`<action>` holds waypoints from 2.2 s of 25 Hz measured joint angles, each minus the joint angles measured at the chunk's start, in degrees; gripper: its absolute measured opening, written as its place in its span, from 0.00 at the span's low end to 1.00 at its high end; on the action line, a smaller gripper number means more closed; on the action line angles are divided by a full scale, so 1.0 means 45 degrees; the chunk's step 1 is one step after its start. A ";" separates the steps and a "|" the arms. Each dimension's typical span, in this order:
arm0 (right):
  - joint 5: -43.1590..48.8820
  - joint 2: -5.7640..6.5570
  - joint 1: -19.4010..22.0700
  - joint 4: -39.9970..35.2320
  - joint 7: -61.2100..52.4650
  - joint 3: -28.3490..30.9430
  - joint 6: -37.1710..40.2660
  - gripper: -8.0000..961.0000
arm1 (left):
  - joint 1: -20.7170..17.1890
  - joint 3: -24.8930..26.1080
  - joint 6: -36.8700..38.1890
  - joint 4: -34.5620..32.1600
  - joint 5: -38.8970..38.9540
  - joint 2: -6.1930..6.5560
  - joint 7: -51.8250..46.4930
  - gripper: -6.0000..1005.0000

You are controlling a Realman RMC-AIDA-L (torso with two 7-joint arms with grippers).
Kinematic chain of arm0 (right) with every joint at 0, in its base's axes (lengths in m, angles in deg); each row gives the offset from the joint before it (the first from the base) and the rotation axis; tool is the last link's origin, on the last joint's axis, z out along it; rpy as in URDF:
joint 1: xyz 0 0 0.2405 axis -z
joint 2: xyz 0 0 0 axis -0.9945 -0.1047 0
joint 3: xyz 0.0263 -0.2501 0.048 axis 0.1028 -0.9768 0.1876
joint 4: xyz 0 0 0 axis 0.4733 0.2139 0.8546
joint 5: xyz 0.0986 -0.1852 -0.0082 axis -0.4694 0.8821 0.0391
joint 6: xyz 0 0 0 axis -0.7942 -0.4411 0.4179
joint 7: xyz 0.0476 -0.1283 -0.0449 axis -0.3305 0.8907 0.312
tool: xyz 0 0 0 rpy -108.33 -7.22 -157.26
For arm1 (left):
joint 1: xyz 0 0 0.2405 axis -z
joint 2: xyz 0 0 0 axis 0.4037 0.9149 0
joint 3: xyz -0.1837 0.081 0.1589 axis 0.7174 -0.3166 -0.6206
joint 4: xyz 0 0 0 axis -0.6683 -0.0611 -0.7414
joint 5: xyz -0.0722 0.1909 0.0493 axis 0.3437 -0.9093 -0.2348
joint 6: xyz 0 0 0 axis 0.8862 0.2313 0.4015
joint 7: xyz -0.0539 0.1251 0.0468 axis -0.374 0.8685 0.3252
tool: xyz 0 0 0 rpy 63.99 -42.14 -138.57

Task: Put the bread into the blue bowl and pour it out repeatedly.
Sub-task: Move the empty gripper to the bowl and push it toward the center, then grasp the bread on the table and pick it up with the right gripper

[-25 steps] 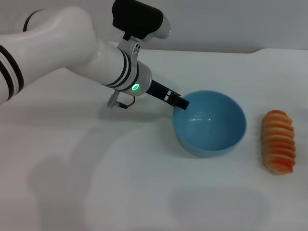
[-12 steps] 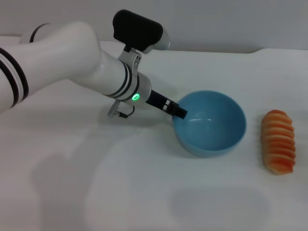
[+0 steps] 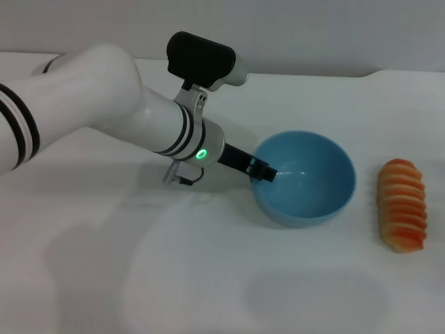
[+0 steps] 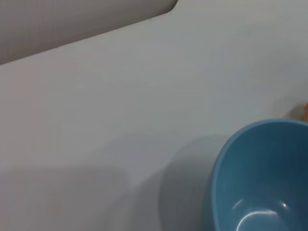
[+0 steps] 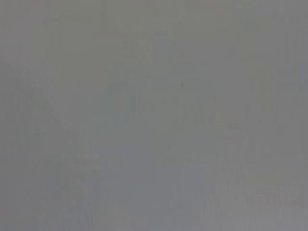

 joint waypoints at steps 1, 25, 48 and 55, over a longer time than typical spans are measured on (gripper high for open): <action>0.0000 0.0000 -0.0001 -0.0001 -0.0001 0.0000 0.0000 0.72 | -0.0025 0.0034 -0.0009 -0.0005 0.0163 0.0016 0.0016 0.73; 0.0940 0.0106 -0.0001 -0.0547 -0.2909 -0.1014 -0.1081 0.72 | 0.0727 0.0828 0.0029 0.0207 -0.0574 0.0257 -0.0293 0.00; 2.4748 0.1070 -0.1489 -1.0334 -2.6062 0.0316 0.2251 0.72 | 0.1931 0.3695 0.0414 0.0006 -0.3710 0.0284 -0.0595 0.00; 2.5385 0.0893 -0.1795 -0.9472 -2.6384 -0.0178 0.2067 0.72 | 0.2124 0.3971 0.0426 0.0010 -0.4128 0.0224 -0.0595 0.00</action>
